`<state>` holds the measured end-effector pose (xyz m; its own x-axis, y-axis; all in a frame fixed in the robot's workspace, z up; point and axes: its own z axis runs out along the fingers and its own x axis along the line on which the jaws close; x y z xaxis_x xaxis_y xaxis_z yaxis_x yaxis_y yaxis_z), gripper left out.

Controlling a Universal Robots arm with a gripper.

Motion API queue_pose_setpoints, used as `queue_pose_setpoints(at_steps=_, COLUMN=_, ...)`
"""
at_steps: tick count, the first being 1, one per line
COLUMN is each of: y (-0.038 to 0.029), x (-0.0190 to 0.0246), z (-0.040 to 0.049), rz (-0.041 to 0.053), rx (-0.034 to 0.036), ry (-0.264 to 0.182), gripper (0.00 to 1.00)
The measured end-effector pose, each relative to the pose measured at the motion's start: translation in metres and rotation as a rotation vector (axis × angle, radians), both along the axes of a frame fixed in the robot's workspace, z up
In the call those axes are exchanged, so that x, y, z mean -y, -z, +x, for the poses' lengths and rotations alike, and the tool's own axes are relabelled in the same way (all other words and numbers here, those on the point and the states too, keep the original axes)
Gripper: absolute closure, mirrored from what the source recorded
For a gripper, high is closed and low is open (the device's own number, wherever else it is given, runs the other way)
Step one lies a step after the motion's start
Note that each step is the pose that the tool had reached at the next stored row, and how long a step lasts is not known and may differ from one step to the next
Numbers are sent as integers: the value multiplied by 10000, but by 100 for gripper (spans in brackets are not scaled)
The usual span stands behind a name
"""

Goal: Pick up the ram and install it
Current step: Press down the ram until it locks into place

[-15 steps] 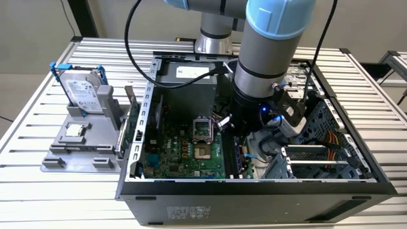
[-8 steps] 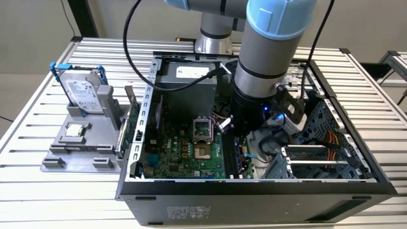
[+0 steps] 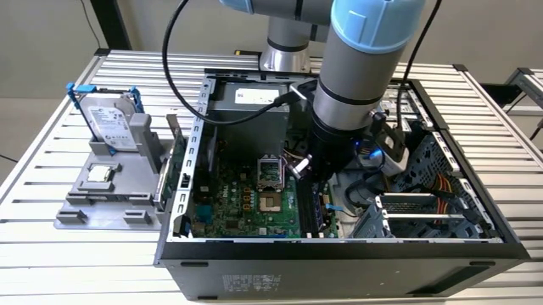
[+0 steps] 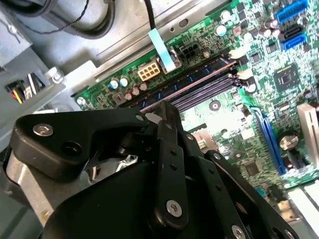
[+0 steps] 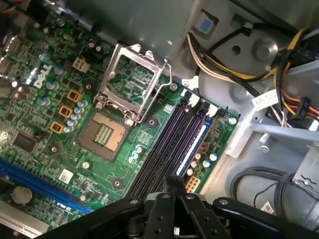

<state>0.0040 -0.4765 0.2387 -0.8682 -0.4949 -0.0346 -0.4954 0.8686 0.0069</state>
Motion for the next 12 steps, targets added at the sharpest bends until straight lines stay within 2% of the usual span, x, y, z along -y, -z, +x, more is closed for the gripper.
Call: queue_pose_setpoints(at_steps=12, y=0, x=0, z=0, rz=0, rx=0, ry=-1903, gripper=100)
